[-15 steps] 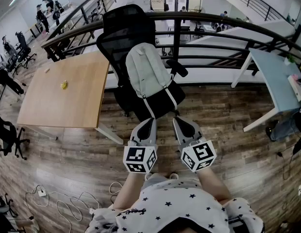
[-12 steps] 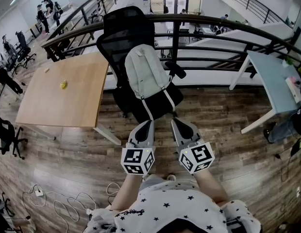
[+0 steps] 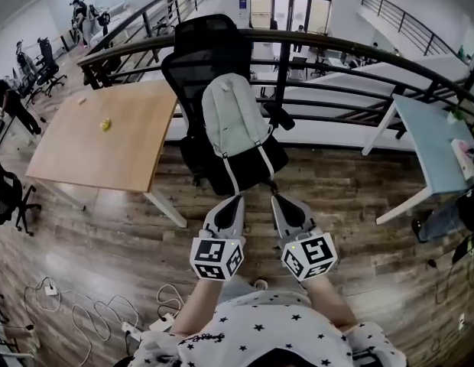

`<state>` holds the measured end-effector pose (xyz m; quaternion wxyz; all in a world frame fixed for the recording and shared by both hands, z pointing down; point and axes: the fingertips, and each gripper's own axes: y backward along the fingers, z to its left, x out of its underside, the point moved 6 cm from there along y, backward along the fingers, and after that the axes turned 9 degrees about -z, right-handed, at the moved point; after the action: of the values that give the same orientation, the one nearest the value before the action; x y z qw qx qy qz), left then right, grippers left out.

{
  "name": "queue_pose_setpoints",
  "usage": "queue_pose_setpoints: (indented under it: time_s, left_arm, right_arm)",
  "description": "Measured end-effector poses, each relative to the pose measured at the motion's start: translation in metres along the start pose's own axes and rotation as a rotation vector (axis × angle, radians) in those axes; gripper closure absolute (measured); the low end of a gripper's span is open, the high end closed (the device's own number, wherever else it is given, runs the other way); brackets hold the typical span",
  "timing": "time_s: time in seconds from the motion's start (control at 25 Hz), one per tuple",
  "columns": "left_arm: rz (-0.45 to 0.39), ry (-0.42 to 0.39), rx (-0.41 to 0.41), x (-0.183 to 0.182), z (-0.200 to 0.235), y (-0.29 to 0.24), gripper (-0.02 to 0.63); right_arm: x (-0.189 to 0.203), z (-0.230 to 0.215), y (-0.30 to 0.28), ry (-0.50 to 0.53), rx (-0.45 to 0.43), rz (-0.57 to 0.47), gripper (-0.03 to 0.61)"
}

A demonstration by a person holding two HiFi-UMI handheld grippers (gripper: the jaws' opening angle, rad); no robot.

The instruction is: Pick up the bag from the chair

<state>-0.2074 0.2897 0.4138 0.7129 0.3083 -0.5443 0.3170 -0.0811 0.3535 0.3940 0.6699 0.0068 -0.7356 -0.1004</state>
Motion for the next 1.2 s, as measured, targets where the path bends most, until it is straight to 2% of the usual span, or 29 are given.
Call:
queue_pose_setpoints:
  time_s: [0.2,0.44,0.72,0.92,1.2]
  left_arm:
    - [0.002,-0.006,-0.007,0.003,-0.011,0.000,0.603]
    - [0.009,0.000,-0.029,0.005,-0.004,-0.009,0.603]
    - [0.015,0.001,0.004,0.011,0.002,-0.044,0.603]
    - [0.014,0.002,0.012,0.012,0.024,-0.087,0.603]
    - [0.010,0.003,-0.012,0.006,0.080,-0.173,0.603]
  right_arm:
    - [0.003,-0.009,0.000,-0.017,0.001,0.003,0.584]
    - [0.009,-0.016,-0.005,-0.033,0.001,0.016,0.584]
    - [0.014,-0.042,-0.022,-0.030,0.031,0.026,0.584]
    - [0.023,-0.068,-0.061,-0.025,0.039,0.033,0.584]
    - [0.026,-0.113,-0.153,-0.011,0.007,0.033,0.584]
